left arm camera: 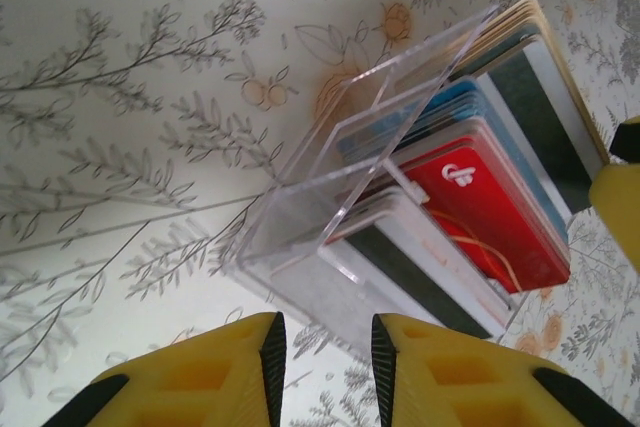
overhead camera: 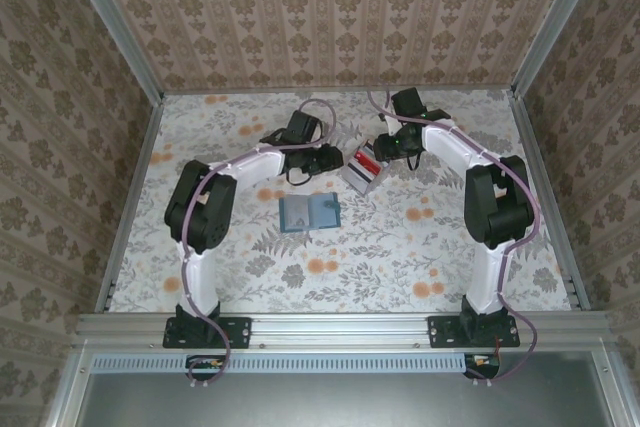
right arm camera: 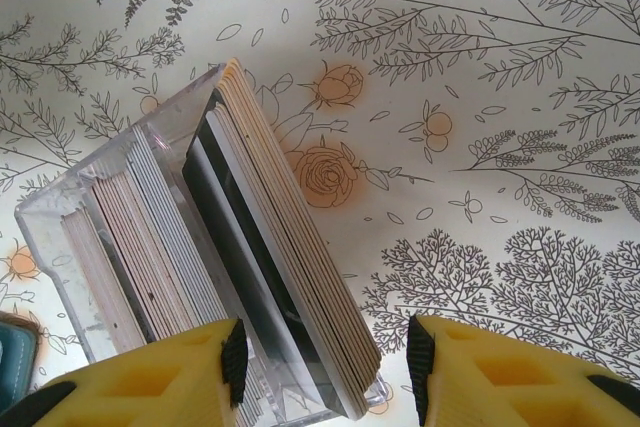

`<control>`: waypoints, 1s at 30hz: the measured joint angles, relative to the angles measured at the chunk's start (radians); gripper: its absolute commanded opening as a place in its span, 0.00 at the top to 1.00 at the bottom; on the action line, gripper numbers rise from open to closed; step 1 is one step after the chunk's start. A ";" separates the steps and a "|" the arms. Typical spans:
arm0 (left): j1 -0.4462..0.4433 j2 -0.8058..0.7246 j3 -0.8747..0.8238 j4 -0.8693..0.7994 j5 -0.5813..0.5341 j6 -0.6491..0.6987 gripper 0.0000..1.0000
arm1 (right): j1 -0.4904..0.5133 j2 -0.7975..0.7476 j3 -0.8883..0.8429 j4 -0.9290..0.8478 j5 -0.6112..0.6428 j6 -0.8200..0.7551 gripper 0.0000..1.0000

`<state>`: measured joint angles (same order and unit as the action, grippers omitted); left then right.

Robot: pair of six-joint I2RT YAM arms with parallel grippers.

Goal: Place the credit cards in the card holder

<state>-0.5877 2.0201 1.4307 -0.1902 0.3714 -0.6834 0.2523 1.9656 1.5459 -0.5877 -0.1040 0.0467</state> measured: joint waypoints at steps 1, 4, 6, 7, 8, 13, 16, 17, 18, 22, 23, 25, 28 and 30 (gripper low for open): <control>-0.003 0.013 0.016 0.000 0.003 0.000 0.68 | 0.000 0.003 0.004 -0.002 0.000 0.000 0.51; -0.014 0.055 0.069 -0.007 0.012 0.002 0.68 | 0.000 0.014 0.018 -0.007 0.000 -0.003 0.51; -0.021 0.082 0.100 -0.008 0.017 0.004 0.68 | 0.000 0.024 0.026 -0.009 0.000 -0.004 0.51; -0.023 0.095 0.109 -0.010 0.018 0.005 0.68 | 0.000 0.029 0.030 -0.011 0.000 -0.004 0.51; -0.022 0.103 0.116 -0.011 0.021 0.006 0.68 | 0.000 0.034 0.034 -0.015 0.000 -0.004 0.51; -0.022 0.113 0.132 -0.013 0.026 0.008 0.68 | 0.000 0.064 0.056 -0.024 0.000 -0.011 0.51; -0.021 0.113 0.132 -0.015 0.025 0.015 0.68 | -0.001 0.070 0.063 -0.024 0.000 -0.011 0.51; -0.020 0.113 0.132 -0.015 0.025 0.015 0.68 | -0.001 0.071 0.065 -0.024 0.001 -0.011 0.51; -0.020 0.114 0.132 -0.015 0.025 0.015 0.68 | -0.001 0.072 0.068 -0.024 0.003 -0.011 0.52; -0.020 0.115 0.131 -0.014 0.026 0.015 0.68 | -0.007 0.075 0.071 -0.024 0.020 -0.011 0.51; -0.020 0.115 0.131 -0.013 0.026 0.015 0.68 | -0.010 0.075 0.071 -0.023 0.023 -0.011 0.52; -0.020 0.115 0.130 -0.010 0.026 0.015 0.68 | -0.016 0.075 0.071 -0.022 0.022 -0.010 0.52; -0.020 0.119 0.130 0.002 0.026 0.015 0.68 | -0.021 0.075 0.071 -0.021 0.022 -0.010 0.52; -0.020 0.119 0.129 0.004 0.026 0.015 0.68 | -0.021 0.075 0.070 -0.019 0.021 -0.009 0.52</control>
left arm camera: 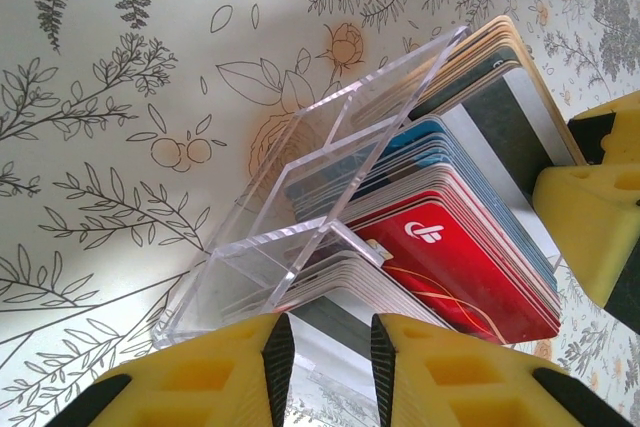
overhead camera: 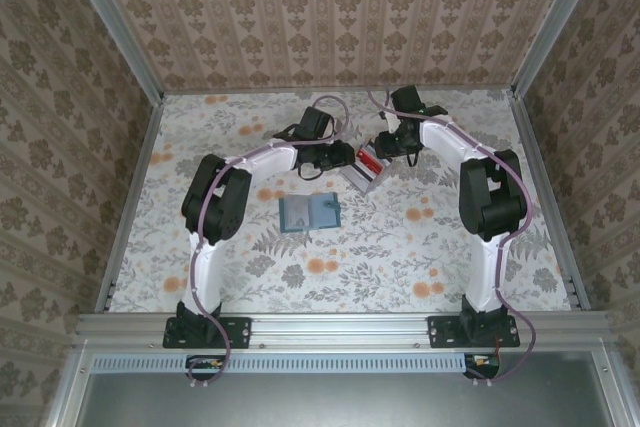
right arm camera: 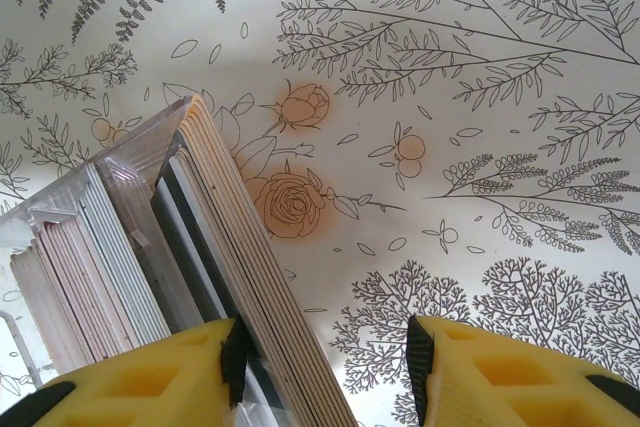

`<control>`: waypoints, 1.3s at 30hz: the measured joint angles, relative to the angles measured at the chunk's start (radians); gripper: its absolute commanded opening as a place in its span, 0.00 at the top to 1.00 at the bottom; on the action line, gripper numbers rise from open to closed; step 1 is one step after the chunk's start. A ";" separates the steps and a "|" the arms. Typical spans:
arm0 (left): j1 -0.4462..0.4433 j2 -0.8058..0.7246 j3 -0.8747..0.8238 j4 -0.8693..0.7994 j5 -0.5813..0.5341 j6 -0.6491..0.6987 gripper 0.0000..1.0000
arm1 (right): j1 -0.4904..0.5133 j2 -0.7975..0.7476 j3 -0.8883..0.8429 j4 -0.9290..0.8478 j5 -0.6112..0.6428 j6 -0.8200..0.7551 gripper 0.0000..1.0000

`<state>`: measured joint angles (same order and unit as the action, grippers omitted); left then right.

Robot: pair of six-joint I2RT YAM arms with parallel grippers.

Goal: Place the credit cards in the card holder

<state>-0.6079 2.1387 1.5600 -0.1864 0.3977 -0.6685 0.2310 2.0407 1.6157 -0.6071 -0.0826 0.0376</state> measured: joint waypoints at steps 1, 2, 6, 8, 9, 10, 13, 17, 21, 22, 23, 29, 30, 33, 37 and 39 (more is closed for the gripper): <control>0.000 0.000 0.000 0.000 0.000 0.000 0.68 | 0.000 -0.001 -0.001 0.002 0.000 0.000 0.52; 0.000 0.000 0.000 0.000 0.000 0.000 0.68 | 0.000 -0.001 -0.002 0.002 0.000 0.002 0.52; 0.000 0.000 -0.001 0.002 0.000 0.000 0.68 | 0.000 -0.007 -0.009 0.006 0.000 0.005 0.52; 0.000 0.000 -0.002 0.005 0.000 0.000 0.68 | -0.002 -0.010 -0.009 0.006 0.001 0.010 0.53; 0.000 0.000 -0.002 0.005 0.000 0.000 0.68 | -0.002 -0.011 -0.009 0.006 0.001 0.010 0.53; 0.000 0.000 -0.003 0.005 0.000 0.000 0.68 | -0.003 -0.013 -0.009 0.006 0.001 0.011 0.53; 0.000 0.000 -0.003 0.006 0.000 0.000 0.68 | -0.006 -0.016 -0.009 0.006 0.001 0.011 0.54; 0.000 0.000 -0.003 0.007 0.000 0.000 0.68 | -0.008 -0.019 -0.009 0.006 -0.001 0.011 0.56; 0.000 0.000 -0.003 0.008 0.000 0.000 0.68 | -0.008 -0.020 -0.009 0.008 -0.006 0.012 0.59; 0.000 0.000 -0.003 0.008 0.000 0.000 0.68 | -0.008 -0.020 -0.010 0.008 -0.007 0.012 0.60; 0.000 0.000 -0.003 0.008 0.000 0.000 0.68 | -0.008 -0.022 -0.010 0.008 -0.006 0.014 0.61; 0.000 0.000 -0.003 0.008 0.001 0.000 0.68 | -0.008 -0.032 -0.010 0.010 -0.007 0.014 0.69; 0.000 0.000 -0.003 0.008 0.001 0.000 0.68 | -0.008 -0.034 -0.010 0.011 -0.007 0.015 0.70; 0.000 0.000 -0.003 0.008 0.003 0.000 0.68 | -0.009 -0.038 -0.010 0.017 -0.010 0.016 0.77; 0.000 0.000 -0.003 0.008 0.003 0.000 0.68 | -0.010 -0.039 -0.010 0.023 -0.019 0.014 0.80; 0.000 0.000 -0.003 0.008 0.003 0.000 0.68 | -0.010 -0.040 -0.010 0.023 -0.024 0.014 0.83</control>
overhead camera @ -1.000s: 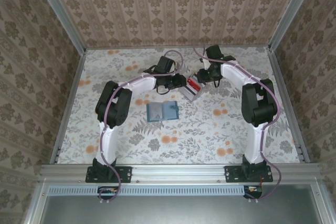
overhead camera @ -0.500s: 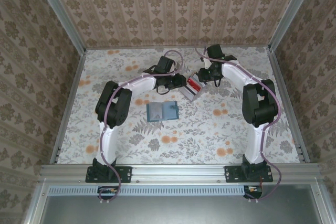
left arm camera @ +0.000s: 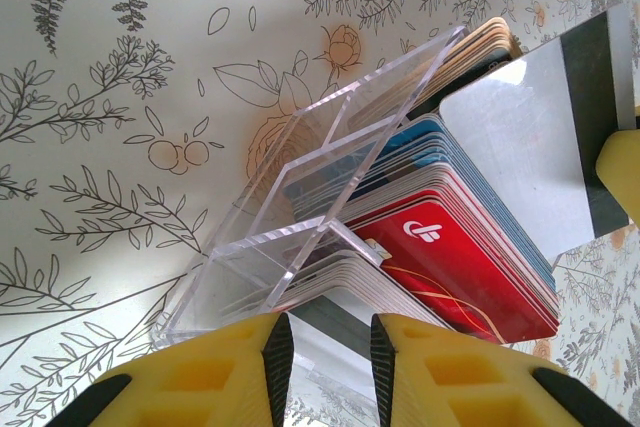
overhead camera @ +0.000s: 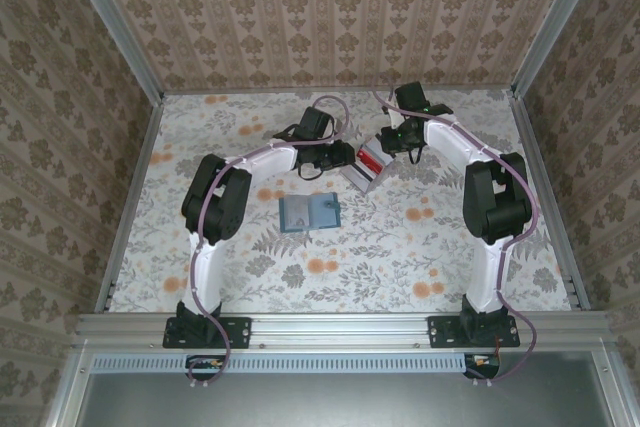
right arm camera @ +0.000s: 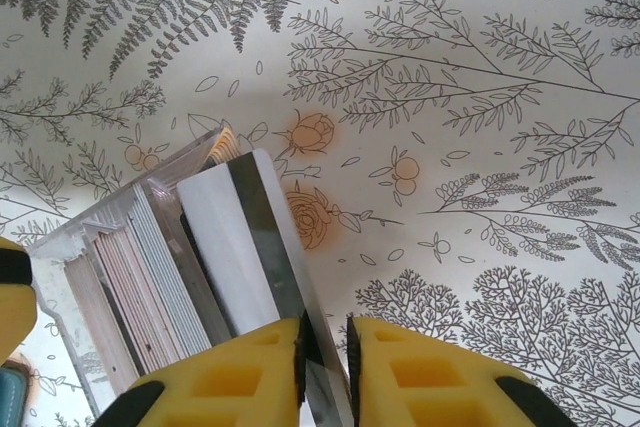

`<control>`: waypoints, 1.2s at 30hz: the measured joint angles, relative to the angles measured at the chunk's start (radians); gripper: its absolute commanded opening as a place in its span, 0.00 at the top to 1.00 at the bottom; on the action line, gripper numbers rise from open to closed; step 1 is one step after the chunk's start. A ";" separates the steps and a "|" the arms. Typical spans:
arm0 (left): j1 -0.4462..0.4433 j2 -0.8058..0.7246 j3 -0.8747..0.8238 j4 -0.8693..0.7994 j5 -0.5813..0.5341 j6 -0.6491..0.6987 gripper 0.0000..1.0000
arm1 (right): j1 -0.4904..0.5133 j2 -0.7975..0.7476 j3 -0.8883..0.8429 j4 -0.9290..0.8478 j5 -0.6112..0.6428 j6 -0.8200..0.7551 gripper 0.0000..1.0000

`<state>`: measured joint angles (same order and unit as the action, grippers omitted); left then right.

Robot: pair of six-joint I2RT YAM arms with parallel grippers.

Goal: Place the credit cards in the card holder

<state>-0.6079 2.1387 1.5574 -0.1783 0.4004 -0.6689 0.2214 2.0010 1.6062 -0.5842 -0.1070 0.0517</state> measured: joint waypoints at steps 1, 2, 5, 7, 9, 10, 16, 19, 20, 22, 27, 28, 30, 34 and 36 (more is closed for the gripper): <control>0.000 0.000 0.000 0.000 0.000 0.000 0.68 | 0.000 -0.002 0.000 0.000 -0.004 0.000 0.85; 0.000 0.000 0.000 0.000 0.000 0.000 0.68 | 0.000 -0.004 0.000 0.000 -0.006 0.000 0.86; 0.000 0.000 0.000 0.000 0.000 0.000 0.68 | 0.000 -0.018 0.000 0.000 -0.014 0.000 0.89; 0.000 0.000 0.000 0.000 0.000 0.000 0.68 | 0.000 -0.032 0.000 0.000 -0.026 0.000 0.91; 0.000 0.000 0.000 0.000 0.000 0.000 0.68 | 0.000 -0.048 -0.004 0.004 -0.039 0.001 0.93; 0.000 0.000 0.000 0.000 0.000 0.000 0.68 | -0.001 -0.058 -0.009 0.005 -0.051 0.004 0.93; 0.000 0.000 0.000 0.000 0.001 0.000 0.68 | -0.022 -0.103 -0.040 0.021 -0.119 0.029 0.96; 0.000 -0.002 0.000 0.000 0.004 0.000 0.67 | -0.042 -0.125 -0.068 0.048 -0.167 0.052 0.97; 0.000 -0.005 -0.003 0.002 0.004 0.000 0.67 | -0.048 -0.134 -0.080 0.059 -0.185 0.061 0.97; -0.001 -0.026 -0.039 0.017 -0.005 -0.002 0.65 | -0.060 -0.158 -0.109 0.080 -0.222 0.082 0.98; 0.001 -0.091 -0.108 0.015 -0.015 -0.011 0.63 | -0.084 -0.219 -0.175 0.148 -0.321 0.145 0.99; 0.001 -0.103 -0.109 0.016 -0.015 -0.011 0.63 | -0.089 -0.231 -0.188 0.163 -0.345 0.162 0.99; 0.001 -0.137 -0.122 0.026 -0.016 -0.011 0.63 | -0.094 -0.247 -0.206 0.191 -0.387 0.188 0.99; 0.001 -0.222 -0.166 0.058 -0.023 -0.011 0.62 | -0.103 -0.274 -0.254 0.269 -0.476 0.259 0.99; 0.004 -0.262 -0.196 0.077 -0.026 -0.011 0.62 | -0.104 -0.286 -0.279 0.309 -0.519 0.296 0.99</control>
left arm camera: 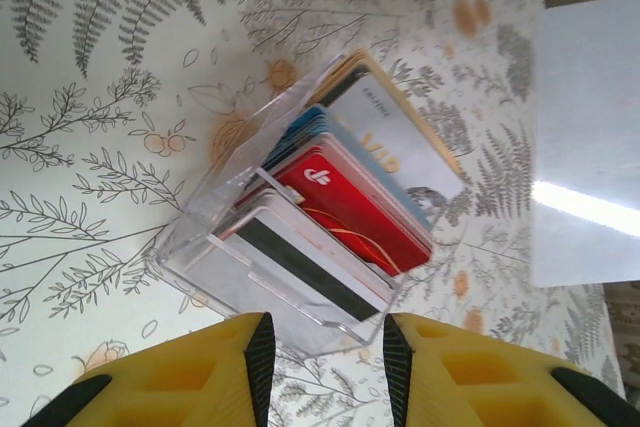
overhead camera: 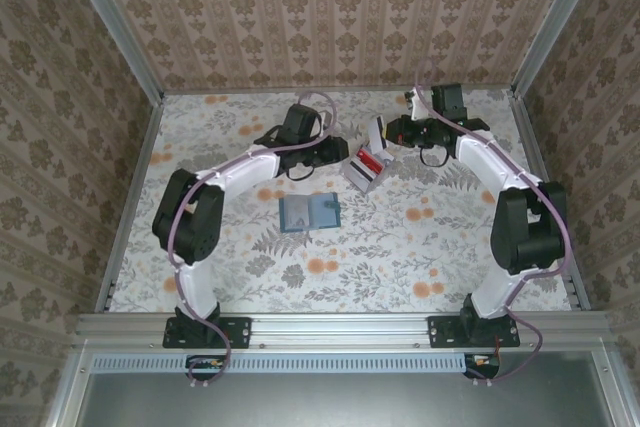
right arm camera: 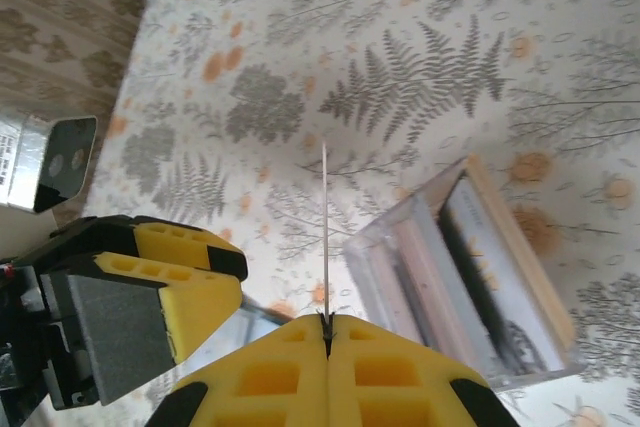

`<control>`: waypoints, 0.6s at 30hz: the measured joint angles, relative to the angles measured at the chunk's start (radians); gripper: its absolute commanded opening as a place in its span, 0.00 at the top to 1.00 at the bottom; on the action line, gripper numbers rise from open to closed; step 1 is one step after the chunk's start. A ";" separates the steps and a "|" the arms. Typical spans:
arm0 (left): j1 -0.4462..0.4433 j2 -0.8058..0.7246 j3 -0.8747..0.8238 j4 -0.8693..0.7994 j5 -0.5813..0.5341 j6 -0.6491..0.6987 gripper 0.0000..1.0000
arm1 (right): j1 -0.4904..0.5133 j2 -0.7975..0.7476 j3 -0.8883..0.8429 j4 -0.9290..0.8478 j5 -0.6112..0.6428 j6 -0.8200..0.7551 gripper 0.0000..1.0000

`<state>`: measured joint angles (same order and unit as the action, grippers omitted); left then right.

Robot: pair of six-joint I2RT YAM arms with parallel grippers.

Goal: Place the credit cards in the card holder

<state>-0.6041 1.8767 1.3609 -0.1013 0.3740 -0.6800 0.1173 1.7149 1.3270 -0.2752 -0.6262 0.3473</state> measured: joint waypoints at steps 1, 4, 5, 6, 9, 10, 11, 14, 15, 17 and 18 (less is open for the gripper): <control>0.003 -0.021 -0.019 0.011 -0.001 0.000 0.62 | -0.002 -0.008 -0.018 0.027 -0.022 0.023 0.99; 0.020 -0.071 -0.084 0.048 -0.003 0.000 0.62 | -0.002 -0.038 -0.079 0.095 -0.072 0.081 0.99; 0.030 -0.087 -0.110 0.060 -0.003 0.000 0.62 | -0.002 -0.048 -0.099 0.115 -0.088 0.100 0.99; 0.039 -0.100 -0.136 0.071 -0.003 0.000 0.62 | -0.002 -0.056 -0.116 0.130 -0.098 0.112 0.99; 0.071 -0.153 -0.240 0.111 -0.003 0.000 0.62 | 0.004 -0.084 -0.167 0.156 -0.123 0.137 0.99; 0.082 -0.175 -0.280 0.124 -0.003 0.000 0.62 | 0.006 -0.093 -0.185 0.164 -0.130 0.140 0.99; 0.091 -0.195 -0.317 0.140 -0.004 -0.001 0.62 | 0.010 -0.100 -0.202 0.169 -0.138 0.143 0.99; 0.113 -0.263 -0.423 0.174 -0.004 -0.006 0.62 | 0.023 -0.118 -0.253 0.189 -0.159 0.152 0.98; 0.121 -0.283 -0.455 0.186 -0.003 -0.009 0.62 | 0.029 -0.121 -0.266 0.195 -0.165 0.154 0.98; 0.141 -0.327 -0.517 0.206 -0.003 -0.016 0.62 | 0.045 -0.123 -0.294 0.209 -0.176 0.163 0.98; 0.152 -0.344 -0.539 0.211 -0.004 -0.019 0.62 | 0.053 -0.123 -0.304 0.217 -0.180 0.167 0.98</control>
<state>-0.4522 1.5326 0.8215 0.1093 0.3698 -0.6991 0.1707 1.5921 1.0229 -0.0578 -0.8059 0.5144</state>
